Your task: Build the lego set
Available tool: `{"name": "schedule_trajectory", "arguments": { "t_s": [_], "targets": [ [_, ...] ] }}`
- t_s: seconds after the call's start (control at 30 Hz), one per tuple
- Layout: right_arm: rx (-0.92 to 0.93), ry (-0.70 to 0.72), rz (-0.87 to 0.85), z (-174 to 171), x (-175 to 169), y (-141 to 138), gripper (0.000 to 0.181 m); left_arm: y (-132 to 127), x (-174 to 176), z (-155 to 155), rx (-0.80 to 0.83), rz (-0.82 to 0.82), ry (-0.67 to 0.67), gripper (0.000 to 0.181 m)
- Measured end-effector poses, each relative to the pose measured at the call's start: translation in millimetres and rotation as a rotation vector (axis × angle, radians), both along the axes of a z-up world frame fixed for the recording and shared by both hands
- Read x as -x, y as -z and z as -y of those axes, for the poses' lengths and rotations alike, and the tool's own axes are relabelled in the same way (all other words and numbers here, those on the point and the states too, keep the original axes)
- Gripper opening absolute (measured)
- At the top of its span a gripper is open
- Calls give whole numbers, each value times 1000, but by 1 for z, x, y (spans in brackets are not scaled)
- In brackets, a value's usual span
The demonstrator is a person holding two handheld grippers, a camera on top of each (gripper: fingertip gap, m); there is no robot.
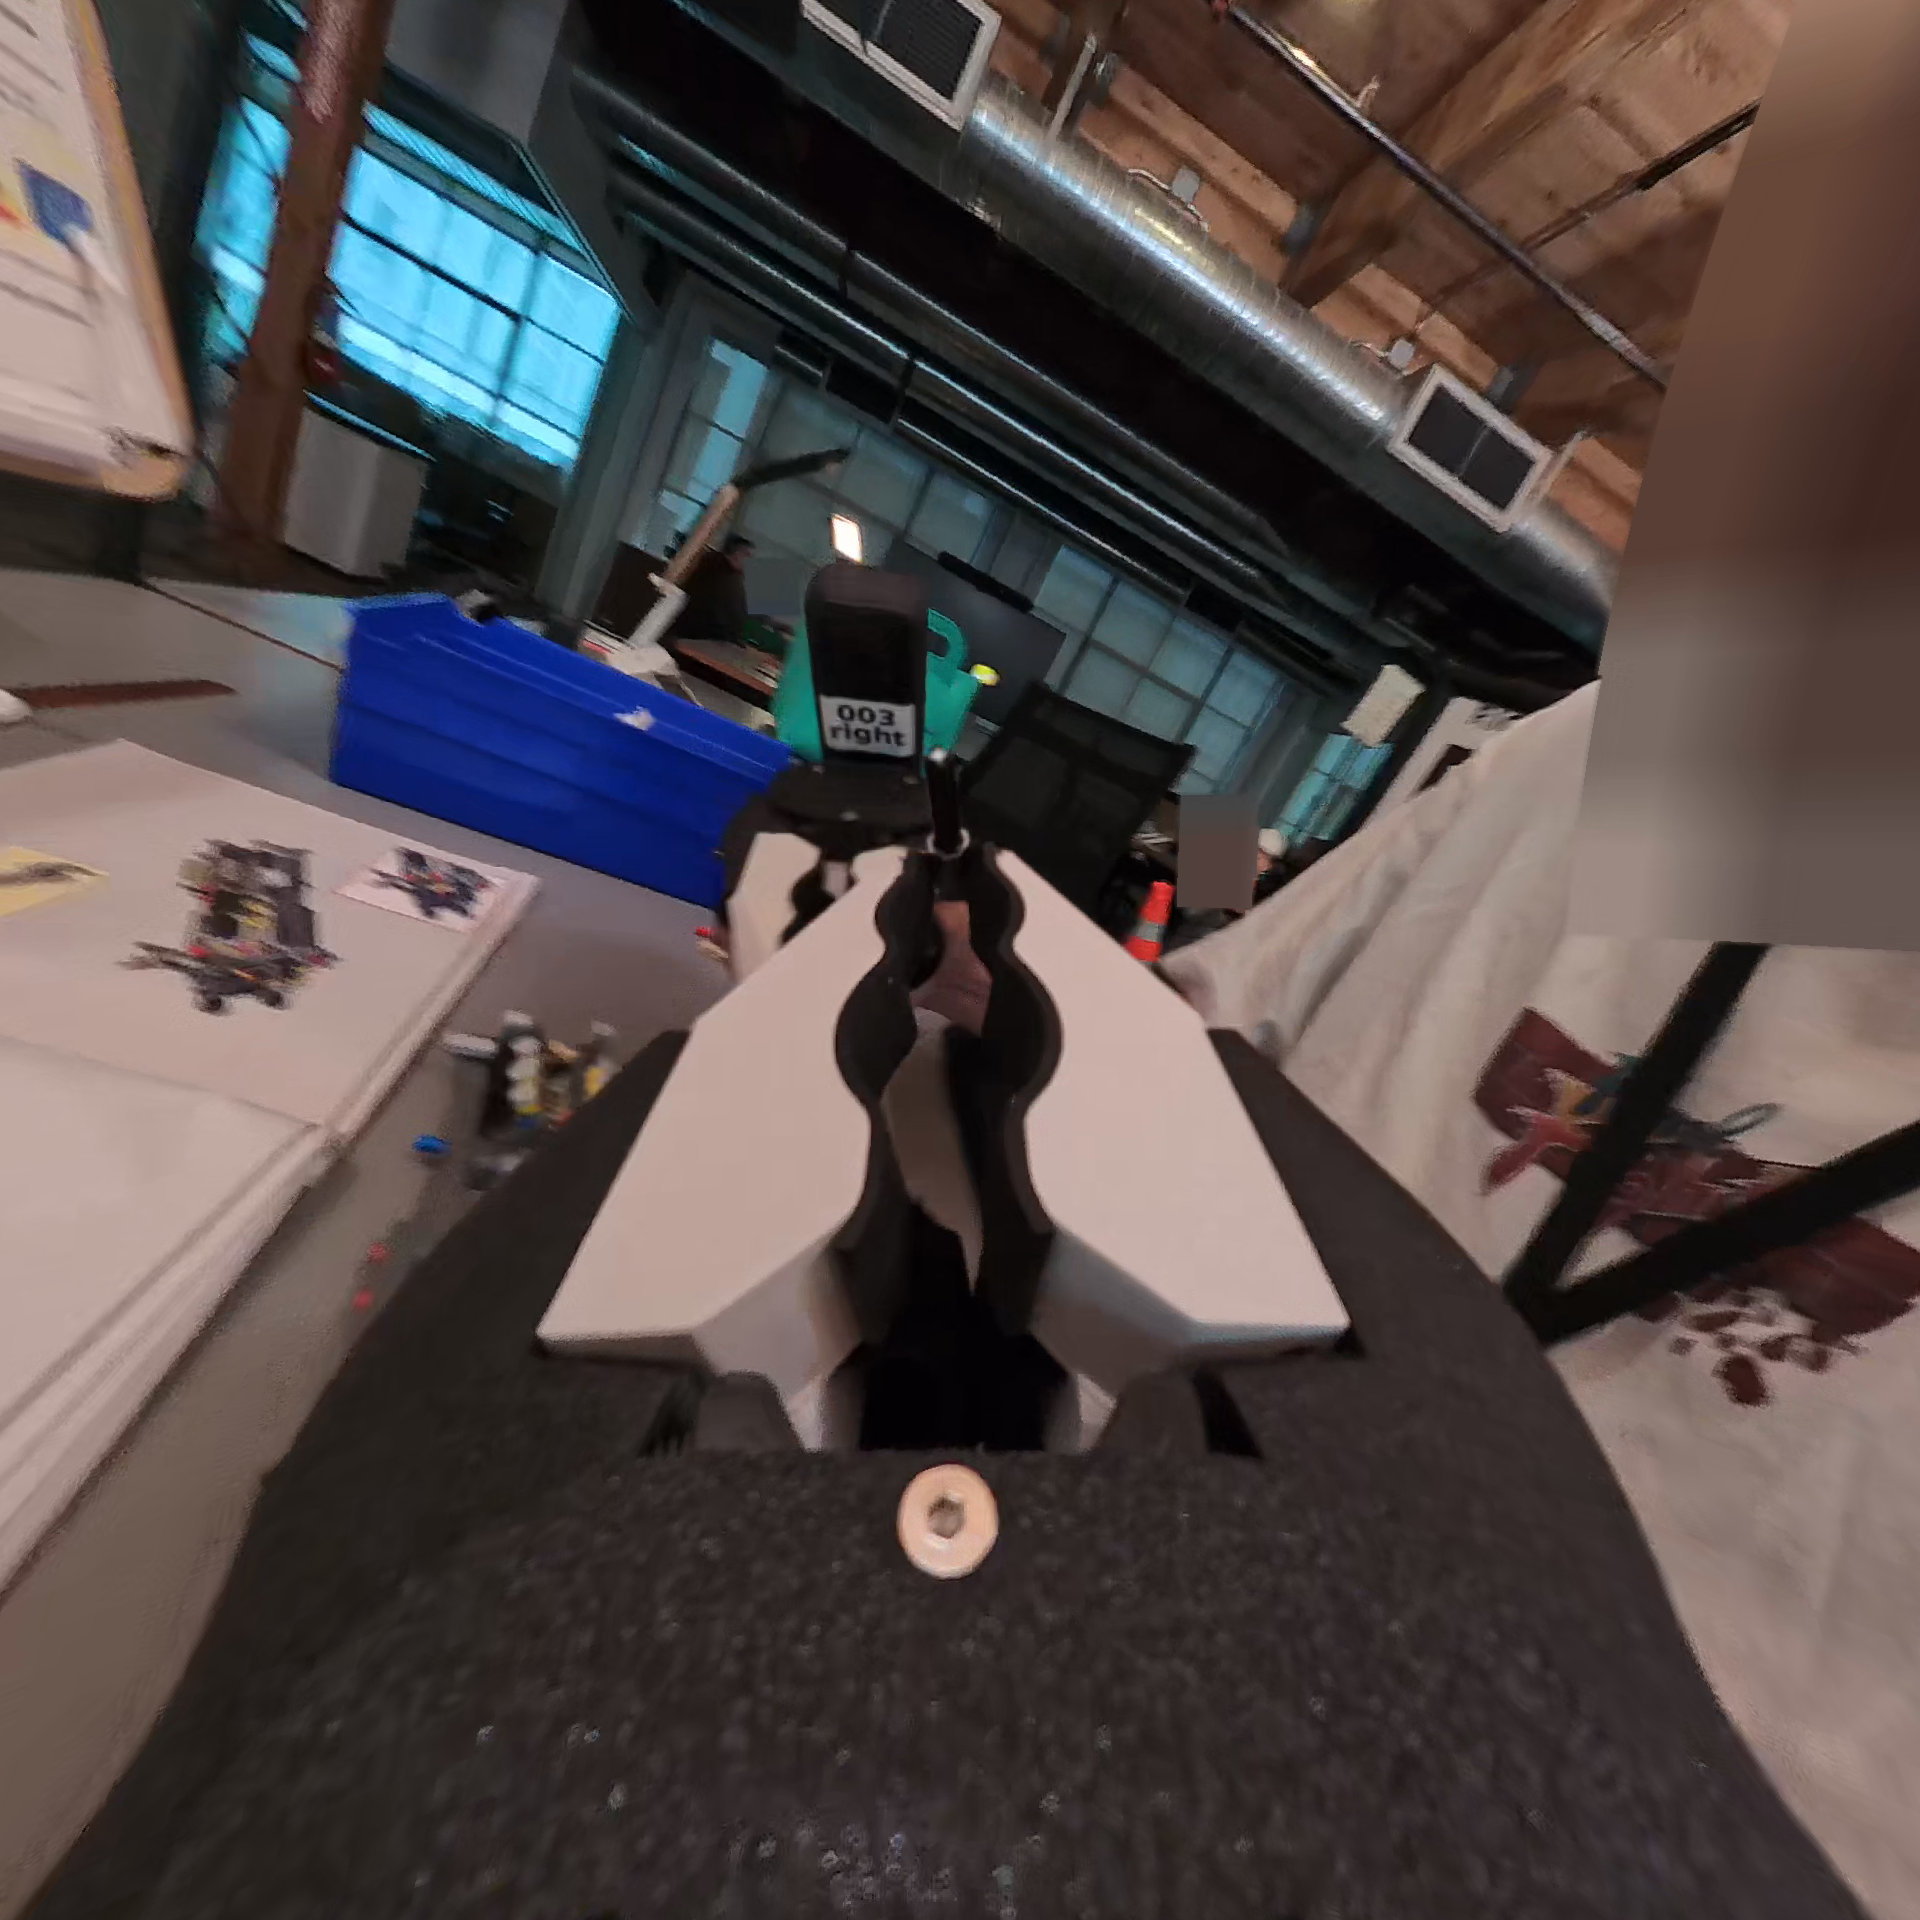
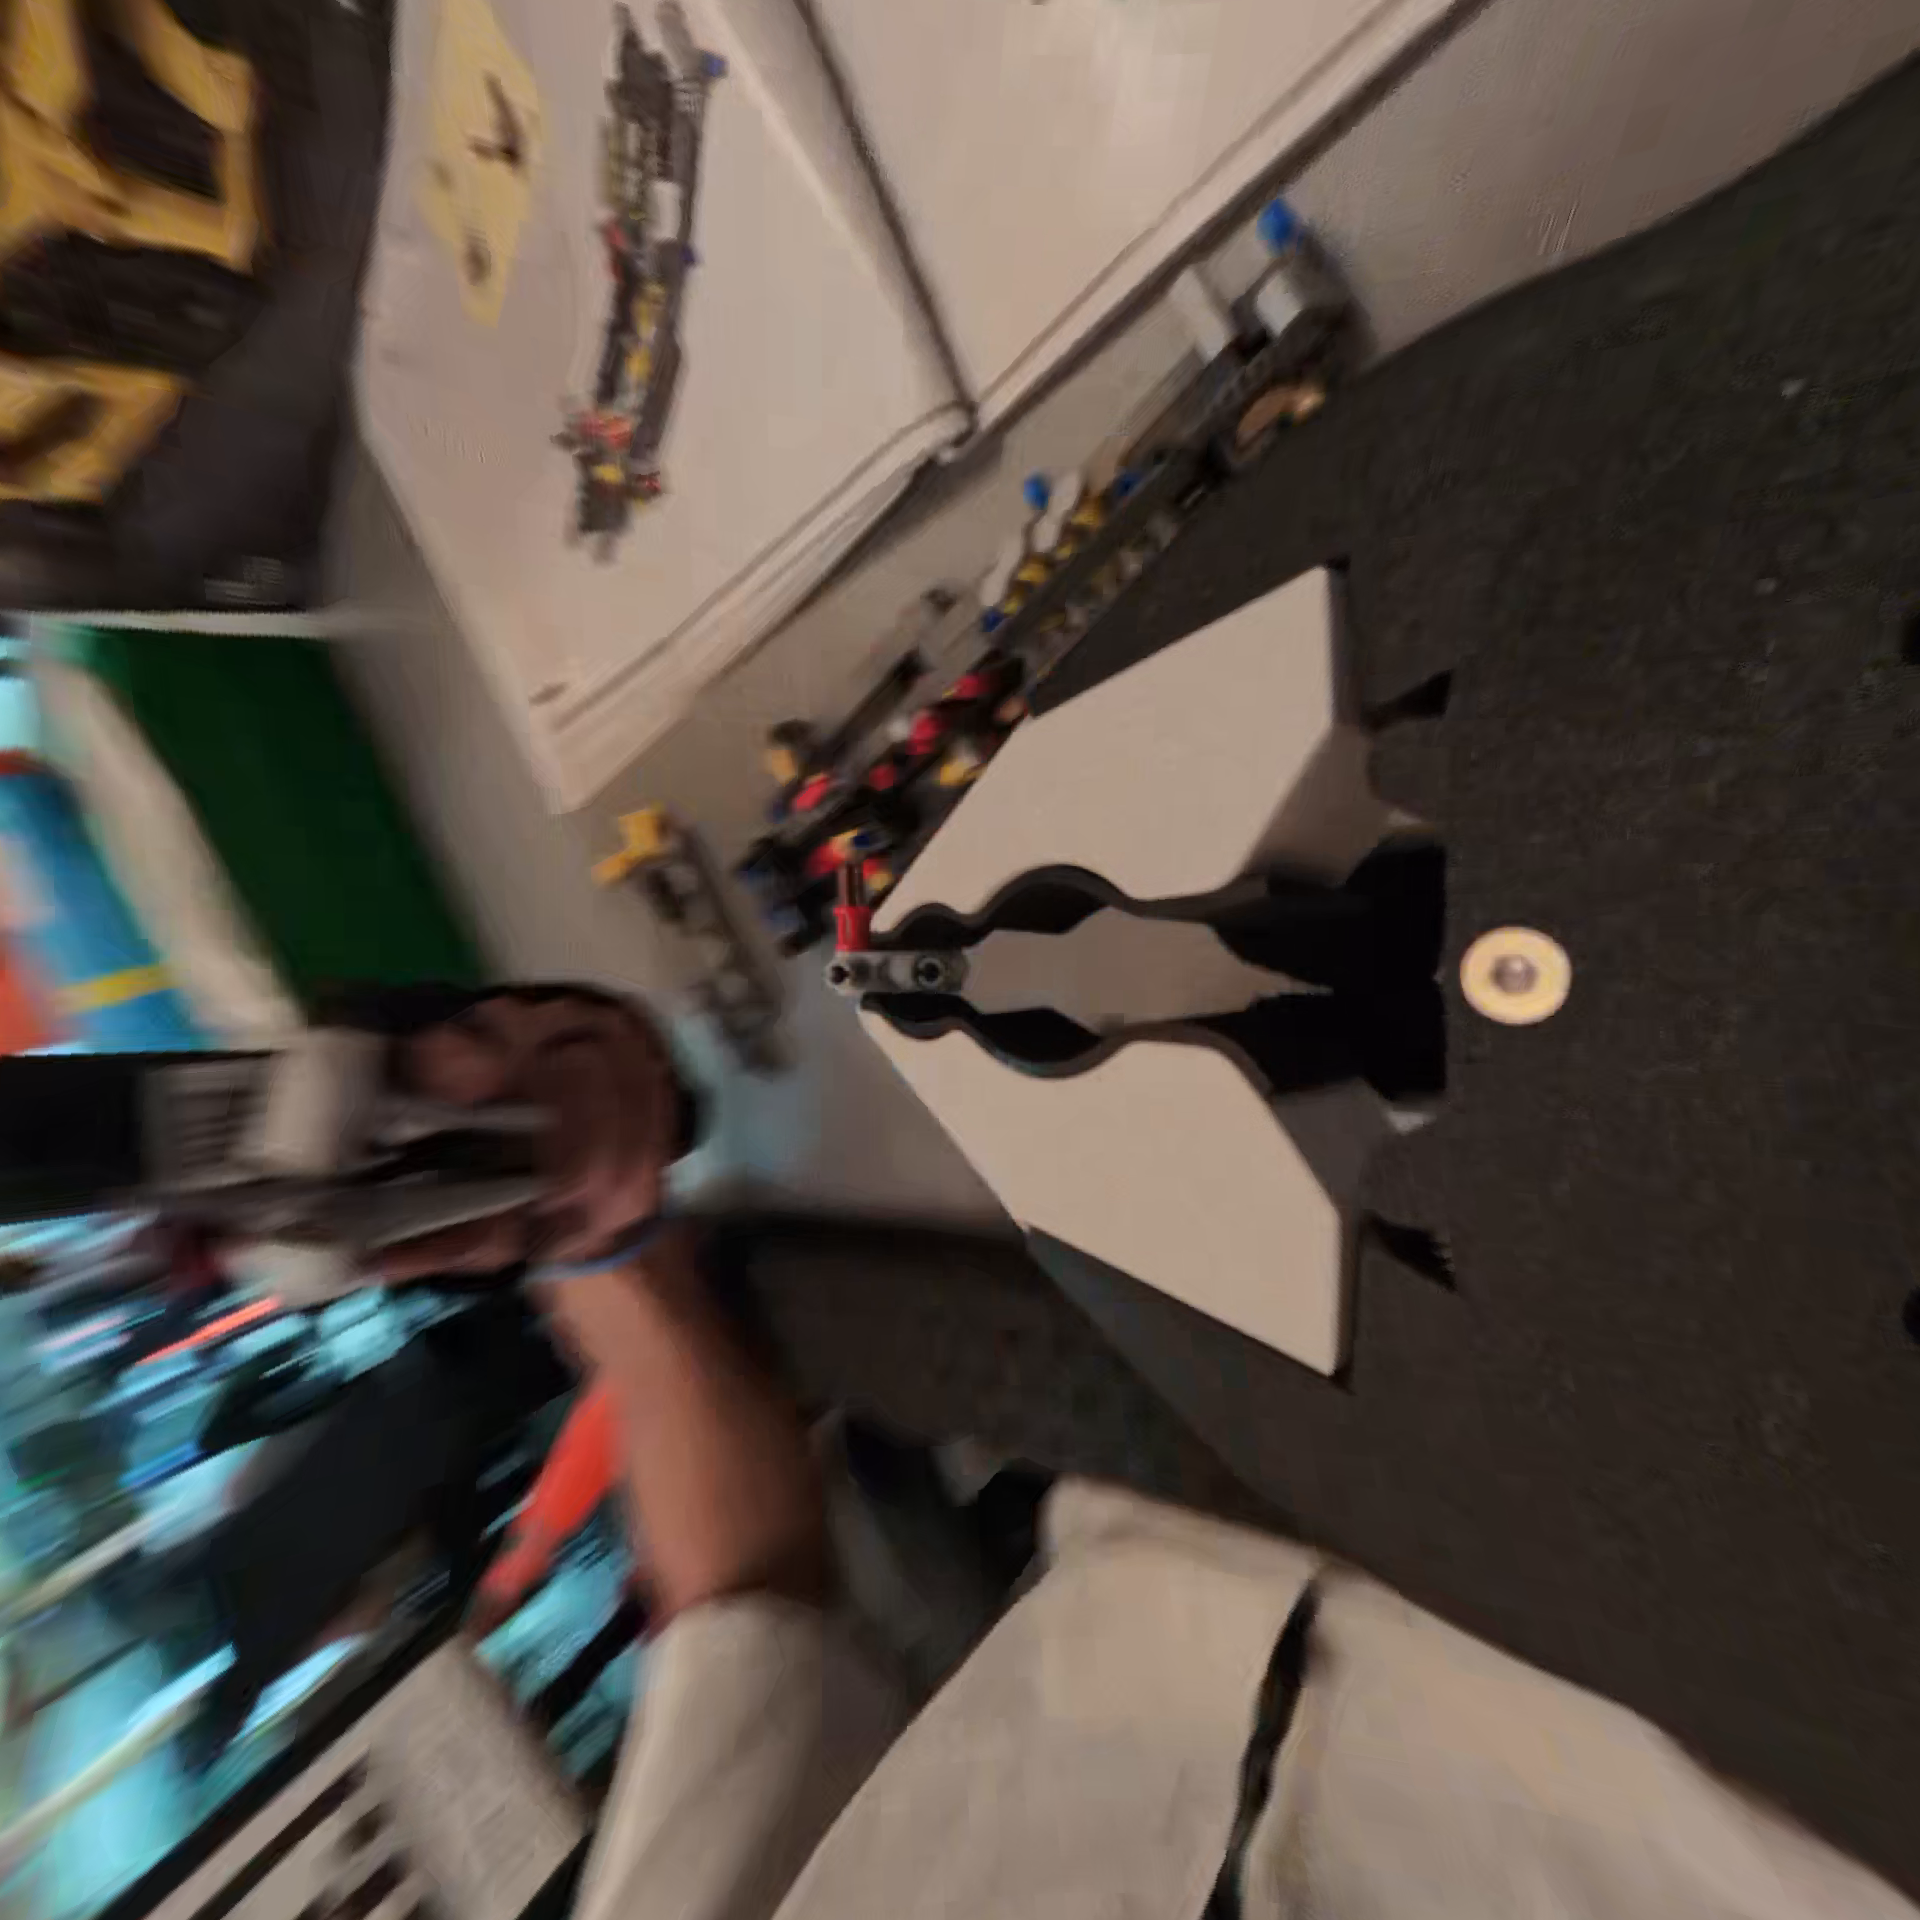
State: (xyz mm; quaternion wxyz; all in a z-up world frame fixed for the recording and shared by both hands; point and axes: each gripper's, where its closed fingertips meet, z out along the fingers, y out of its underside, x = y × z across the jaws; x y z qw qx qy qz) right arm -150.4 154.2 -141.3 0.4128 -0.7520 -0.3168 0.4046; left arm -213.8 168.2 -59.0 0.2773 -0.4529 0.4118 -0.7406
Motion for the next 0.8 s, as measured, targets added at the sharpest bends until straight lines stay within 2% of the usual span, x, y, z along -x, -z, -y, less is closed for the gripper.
{"name": "schedule_trajectory", "arguments": {
  "t_s": [0.03, 0.1, 0.2, 0.37, 0.43, 0.5, 0.57, 0.63, 0.7, 0.8],
  "targets": [
    [-35, -7, 154, 1, 2, 20, 6, 4, 1, 2, 40, -26, 38, 6],
    [-46, -63, 330, 11, 4, 44, 7, 21, -4, -10, 67, -120, -13, 5],
    [-67, -110, 548, 19, -10, 67, 6, 36, -4, -13, 150, -239, 10, 5],
    [-28, -137, 628, 28, -16, 89, 7, 88, 8, 19, 302, -543, 45, 5],
    [-28, -145, 648, 28, -16, 94, 7, 102, 9, 35, 394, -611, 94, 6],
    [-19, -151, 637, 27, -16, 94, 10, 114, 11, 51, 459, -659, 164, 5],
    [-4, -159, 614, 29, -15, 91, 25, 125, 12, 56, 480, -709, 178, 5],
    [-2, -161, 602, 31, -15, 82, 33, 124, 11, 56, 492, -714, 186, 6],
    [-38, -154, 534, 31, -8, 61, 39, 122, 10, 56, 478, -717, 196, 5],
    [-137, -170, 384, 33, 22, 26, 40, 108, 5, 60, 502, -657, 235, 6]
  ]
}}
